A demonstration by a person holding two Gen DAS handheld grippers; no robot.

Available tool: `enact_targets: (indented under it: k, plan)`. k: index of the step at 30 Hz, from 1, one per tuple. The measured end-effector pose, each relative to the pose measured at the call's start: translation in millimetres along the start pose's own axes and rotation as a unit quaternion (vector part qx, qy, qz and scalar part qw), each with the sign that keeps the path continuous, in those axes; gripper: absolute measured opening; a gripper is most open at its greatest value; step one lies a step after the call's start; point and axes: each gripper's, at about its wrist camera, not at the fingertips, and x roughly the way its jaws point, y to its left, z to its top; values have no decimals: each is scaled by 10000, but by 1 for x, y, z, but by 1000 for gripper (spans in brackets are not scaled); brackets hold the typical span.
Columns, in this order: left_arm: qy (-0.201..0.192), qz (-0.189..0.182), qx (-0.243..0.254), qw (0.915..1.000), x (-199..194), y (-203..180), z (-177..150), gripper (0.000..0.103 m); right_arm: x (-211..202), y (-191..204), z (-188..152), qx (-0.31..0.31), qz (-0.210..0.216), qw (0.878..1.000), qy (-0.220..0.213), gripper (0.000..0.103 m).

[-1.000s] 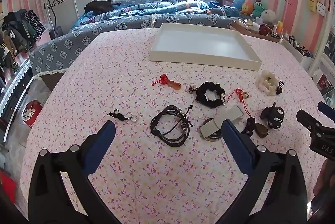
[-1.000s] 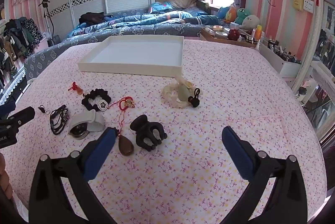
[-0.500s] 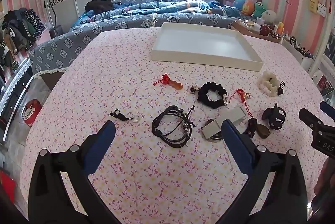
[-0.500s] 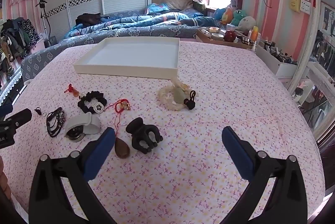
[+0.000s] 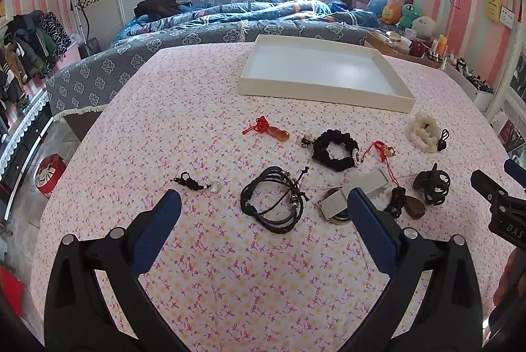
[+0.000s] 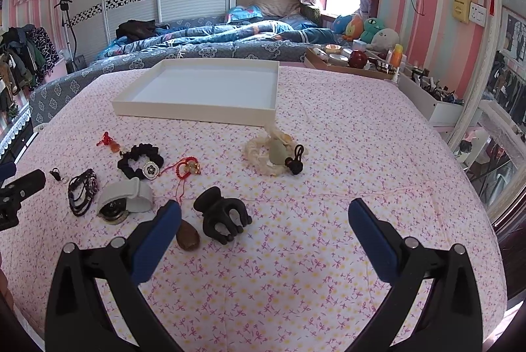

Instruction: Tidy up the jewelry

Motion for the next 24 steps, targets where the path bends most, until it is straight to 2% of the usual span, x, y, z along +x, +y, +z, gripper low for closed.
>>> enact_targets:
  k: [24]
  plan:
    - [36,8,-13,10000,3,1,1,100,5,2,-2,-27,-16,10000,86,102]
